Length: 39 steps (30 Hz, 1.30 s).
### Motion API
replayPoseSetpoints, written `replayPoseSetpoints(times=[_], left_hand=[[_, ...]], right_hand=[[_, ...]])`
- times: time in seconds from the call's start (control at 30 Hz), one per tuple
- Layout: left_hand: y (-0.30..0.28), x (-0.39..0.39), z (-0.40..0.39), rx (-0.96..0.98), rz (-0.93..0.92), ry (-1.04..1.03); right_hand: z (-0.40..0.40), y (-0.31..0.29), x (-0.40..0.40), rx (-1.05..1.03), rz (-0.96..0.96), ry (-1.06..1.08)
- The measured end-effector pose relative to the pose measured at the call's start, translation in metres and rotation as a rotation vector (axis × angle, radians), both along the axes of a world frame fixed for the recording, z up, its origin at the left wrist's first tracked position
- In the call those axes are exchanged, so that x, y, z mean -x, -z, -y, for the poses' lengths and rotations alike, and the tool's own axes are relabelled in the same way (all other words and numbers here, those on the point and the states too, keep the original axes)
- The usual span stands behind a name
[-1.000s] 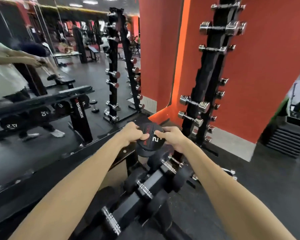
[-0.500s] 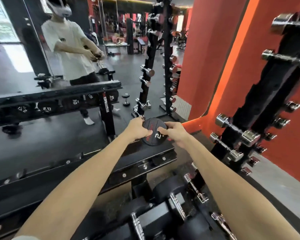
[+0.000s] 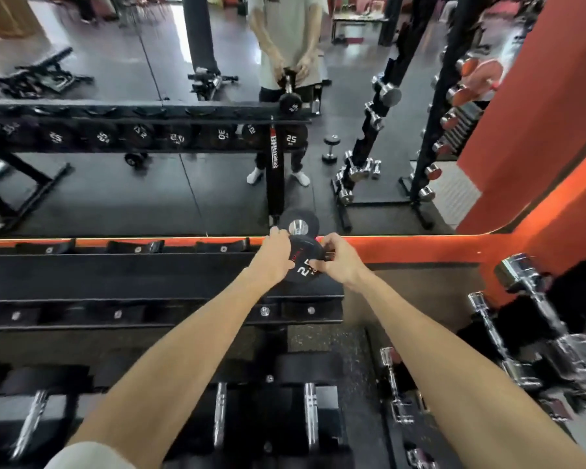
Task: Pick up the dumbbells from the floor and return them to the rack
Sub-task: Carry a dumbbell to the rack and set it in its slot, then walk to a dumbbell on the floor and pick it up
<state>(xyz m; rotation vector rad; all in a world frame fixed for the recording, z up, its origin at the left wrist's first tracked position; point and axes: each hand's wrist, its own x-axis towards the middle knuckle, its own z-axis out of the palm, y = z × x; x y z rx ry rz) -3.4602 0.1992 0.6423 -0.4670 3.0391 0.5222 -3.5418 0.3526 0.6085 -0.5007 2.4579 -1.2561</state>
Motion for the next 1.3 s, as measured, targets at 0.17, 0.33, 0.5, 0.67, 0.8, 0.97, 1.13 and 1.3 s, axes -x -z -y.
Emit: replayPoseSetpoints(times=[0.17,0.33,0.5,0.67,0.8,0.97,1.13,1.3], left_hand=[[0.021,-0.002,-0.022,0.011,0.209,0.082],[0.049,-0.017,-0.049,0.161,0.348,0.171],[0.065,-0.029,-0.056,0.282,0.263,0.113],[0.057,-0.049,-0.035,0.117,0.256,0.005],[0.034,-0.094,-0.015,0.059,0.217,-0.114],[-0.003,-0.192,0.032,0.004,0.092,-0.340],[-0.023,-0.359,0.083,-0.193,-0.090,-0.729],[-0.019,-0.556,0.097,-0.301,-0.202,-1.132]], right_hand=[[-0.030,0.023,0.003,-0.135,-0.030,-0.256],[-0.047,0.053,-0.007,-0.255,0.023,-0.317],[-0.047,0.061,-0.011,-0.303,0.042,-0.276],[-0.020,0.038,-0.012,-0.542,0.074,-0.491],[0.018,0.007,-0.044,-0.759,0.013,-0.590],[0.089,-0.036,-0.138,-0.500,-0.031,-0.698],[0.156,-0.049,-0.277,-0.075,0.248,-0.708],[0.215,-0.039,-0.439,0.053,0.362,-0.826]])
